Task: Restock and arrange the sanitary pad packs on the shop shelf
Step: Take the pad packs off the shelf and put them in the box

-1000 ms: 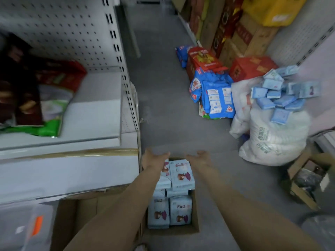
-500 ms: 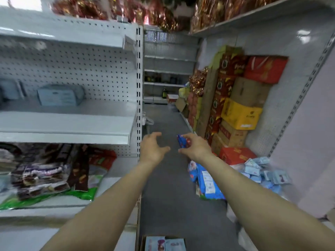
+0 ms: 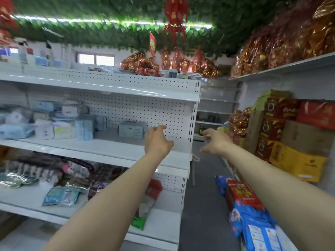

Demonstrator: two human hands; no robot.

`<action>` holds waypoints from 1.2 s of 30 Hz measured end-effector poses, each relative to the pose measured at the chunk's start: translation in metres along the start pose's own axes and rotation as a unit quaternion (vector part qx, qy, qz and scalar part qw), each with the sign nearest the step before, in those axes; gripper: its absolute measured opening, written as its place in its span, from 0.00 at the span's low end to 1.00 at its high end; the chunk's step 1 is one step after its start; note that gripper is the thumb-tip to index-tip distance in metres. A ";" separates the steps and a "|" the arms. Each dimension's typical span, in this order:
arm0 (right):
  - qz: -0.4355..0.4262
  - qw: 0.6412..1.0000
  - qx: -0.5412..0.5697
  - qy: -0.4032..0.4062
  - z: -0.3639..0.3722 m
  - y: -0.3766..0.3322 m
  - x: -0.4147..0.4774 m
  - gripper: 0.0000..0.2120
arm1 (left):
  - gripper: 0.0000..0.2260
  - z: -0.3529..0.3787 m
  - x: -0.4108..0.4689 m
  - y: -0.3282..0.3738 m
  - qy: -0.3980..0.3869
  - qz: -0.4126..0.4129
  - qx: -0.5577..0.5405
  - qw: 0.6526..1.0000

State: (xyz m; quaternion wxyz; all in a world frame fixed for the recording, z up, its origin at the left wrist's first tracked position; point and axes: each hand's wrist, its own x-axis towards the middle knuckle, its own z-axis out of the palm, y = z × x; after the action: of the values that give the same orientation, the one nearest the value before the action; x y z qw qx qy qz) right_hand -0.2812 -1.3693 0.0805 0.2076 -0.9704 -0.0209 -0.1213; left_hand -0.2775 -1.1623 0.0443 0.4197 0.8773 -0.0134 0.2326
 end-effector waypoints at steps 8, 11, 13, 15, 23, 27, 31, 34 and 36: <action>-0.023 0.999 0.022 -0.023 0.054 -0.122 0.060 0.34 | 0.27 -0.092 0.069 -0.095 0.030 -0.046 0.036 0.998; -0.027 0.998 0.046 -0.024 0.081 -0.161 0.085 0.35 | 0.28 -0.123 0.099 -0.131 0.046 -0.062 0.051 0.996; -0.022 0.998 0.049 -0.029 0.099 -0.184 0.101 0.36 | 0.28 -0.139 0.117 -0.155 0.054 -0.071 0.056 0.994; -0.014 0.998 0.050 -0.034 0.114 -0.206 0.115 0.36 | 0.27 -0.154 0.133 -0.178 0.057 -0.074 0.060 0.994; 0.010 0.998 0.018 -0.058 0.166 -0.264 0.172 0.27 | 0.30 -0.204 0.191 -0.261 0.100 -0.124 0.060 0.985; 0.017 0.996 0.020 -0.080 0.187 -0.277 0.200 0.20 | 0.34 -0.207 0.215 -0.286 0.117 -0.143 0.036 0.982; 0.025 0.995 0.066 -0.067 0.203 -0.279 0.220 0.13 | 0.34 -0.196 0.236 -0.301 0.115 -0.146 0.048 0.981; 0.040 0.995 0.061 -0.070 0.213 -0.276 0.231 0.21 | 0.35 -0.186 0.250 -0.311 0.097 -0.166 0.085 0.978; 0.056 0.994 0.054 -0.070 0.219 -0.271 0.239 0.29 | 0.37 -0.178 0.255 -0.316 0.085 -0.184 0.119 0.972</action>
State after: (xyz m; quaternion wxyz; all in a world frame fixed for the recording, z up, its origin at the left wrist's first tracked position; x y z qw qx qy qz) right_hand -0.0244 -1.0350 0.0529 0.2646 -0.9635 0.0123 -0.0398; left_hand -0.0516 -0.7817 0.0164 0.3479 0.8852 0.2115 0.2252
